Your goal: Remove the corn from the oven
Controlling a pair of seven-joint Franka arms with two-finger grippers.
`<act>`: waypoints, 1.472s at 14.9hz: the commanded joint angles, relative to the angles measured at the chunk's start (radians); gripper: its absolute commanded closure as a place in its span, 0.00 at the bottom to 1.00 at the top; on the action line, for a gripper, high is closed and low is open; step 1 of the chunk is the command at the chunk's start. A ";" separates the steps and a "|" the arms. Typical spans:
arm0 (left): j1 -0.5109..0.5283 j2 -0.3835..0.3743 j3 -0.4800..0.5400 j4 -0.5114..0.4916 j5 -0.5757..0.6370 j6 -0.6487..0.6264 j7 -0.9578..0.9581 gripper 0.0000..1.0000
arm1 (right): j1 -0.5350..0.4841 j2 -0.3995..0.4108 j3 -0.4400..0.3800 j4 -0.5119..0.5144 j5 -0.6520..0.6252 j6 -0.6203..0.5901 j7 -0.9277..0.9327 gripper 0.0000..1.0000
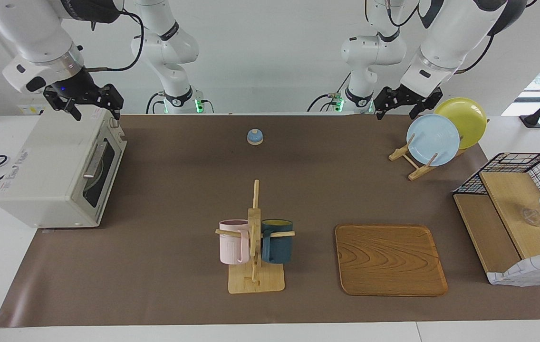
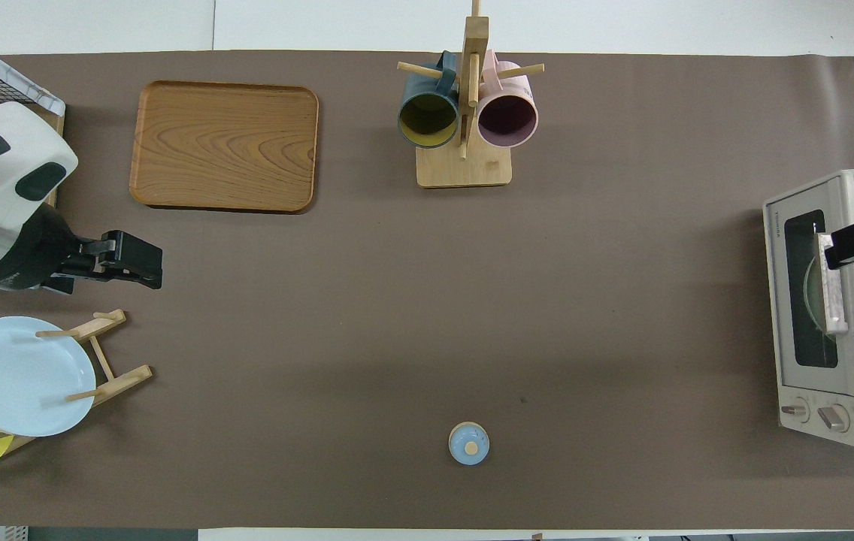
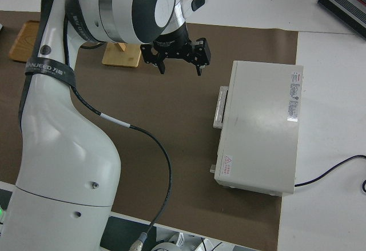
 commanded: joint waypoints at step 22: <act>0.016 -0.005 -0.006 0.005 -0.015 -0.015 0.002 0.00 | -0.045 -0.201 -0.009 -0.489 0.007 0.417 -0.077 1.00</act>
